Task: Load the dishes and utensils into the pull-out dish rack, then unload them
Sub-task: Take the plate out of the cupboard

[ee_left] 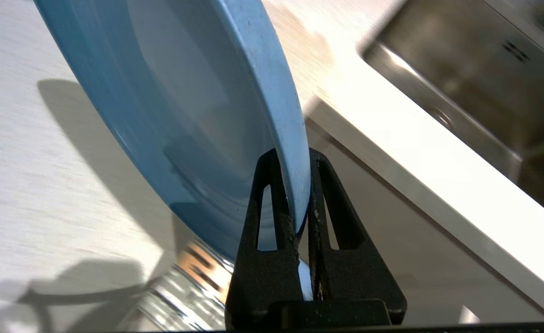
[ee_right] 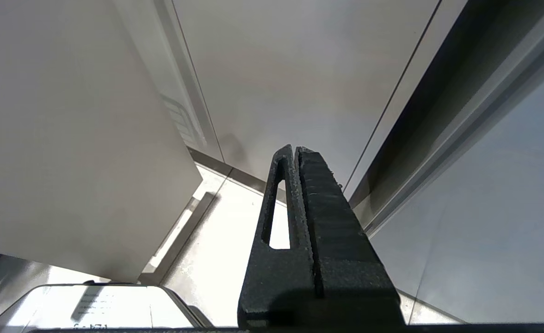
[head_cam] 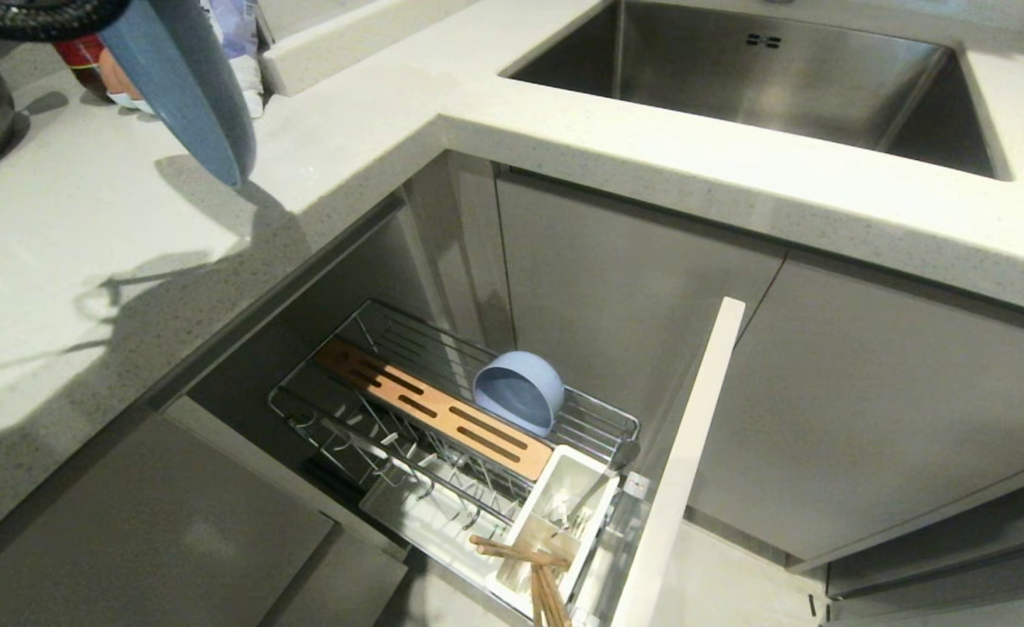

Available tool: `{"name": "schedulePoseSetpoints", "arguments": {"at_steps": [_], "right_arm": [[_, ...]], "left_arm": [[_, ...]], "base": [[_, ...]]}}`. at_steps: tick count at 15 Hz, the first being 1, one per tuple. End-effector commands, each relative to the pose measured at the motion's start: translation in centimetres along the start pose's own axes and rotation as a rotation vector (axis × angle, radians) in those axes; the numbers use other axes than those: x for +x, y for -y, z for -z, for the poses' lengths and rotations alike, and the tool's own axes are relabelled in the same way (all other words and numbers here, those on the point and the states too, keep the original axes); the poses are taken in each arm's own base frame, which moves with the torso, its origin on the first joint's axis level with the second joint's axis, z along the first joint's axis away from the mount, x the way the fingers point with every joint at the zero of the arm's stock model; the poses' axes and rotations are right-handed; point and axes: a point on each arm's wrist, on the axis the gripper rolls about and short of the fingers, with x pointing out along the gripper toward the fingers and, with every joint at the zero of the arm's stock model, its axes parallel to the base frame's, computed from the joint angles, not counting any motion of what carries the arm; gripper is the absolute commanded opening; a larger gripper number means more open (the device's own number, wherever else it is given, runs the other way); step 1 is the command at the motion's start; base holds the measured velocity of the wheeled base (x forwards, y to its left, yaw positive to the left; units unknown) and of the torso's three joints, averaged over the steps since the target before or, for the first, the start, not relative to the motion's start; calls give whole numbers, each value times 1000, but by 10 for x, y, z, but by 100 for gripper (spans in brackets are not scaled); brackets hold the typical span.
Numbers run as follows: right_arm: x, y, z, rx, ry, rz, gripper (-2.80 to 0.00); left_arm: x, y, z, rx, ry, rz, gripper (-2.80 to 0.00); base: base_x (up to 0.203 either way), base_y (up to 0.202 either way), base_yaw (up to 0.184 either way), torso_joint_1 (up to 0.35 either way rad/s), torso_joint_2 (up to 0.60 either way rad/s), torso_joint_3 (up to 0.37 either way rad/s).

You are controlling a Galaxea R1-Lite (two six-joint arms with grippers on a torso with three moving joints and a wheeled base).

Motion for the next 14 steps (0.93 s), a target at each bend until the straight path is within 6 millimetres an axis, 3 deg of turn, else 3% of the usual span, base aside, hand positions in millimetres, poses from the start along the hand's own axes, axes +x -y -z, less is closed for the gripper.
{"name": "schedulePoseSetpoints", "arguments": {"at_steps": [1, 6, 9, 14], "right_arm": [[0, 0, 0, 0, 0, 0, -280], [0, 0, 0, 0, 0, 0, -280], [0, 0, 0, 0, 0, 0, -280], [0, 0, 0, 0, 0, 0, -280]], "left_arm": [[-6, -22, -15, -18, 46, -59, -280], [-21, -66, -35, 49, 110, -219, -280], [-39, -97, -30, 190, 23, -349, -280], [-42, -119, -18, 295, -96, -535, -280]], "base": [[0, 0, 0, 0, 0, 0], [0, 0, 0, 0, 0, 0], [0, 0, 0, 0, 0, 0], [0, 0, 0, 0, 0, 0]]}}
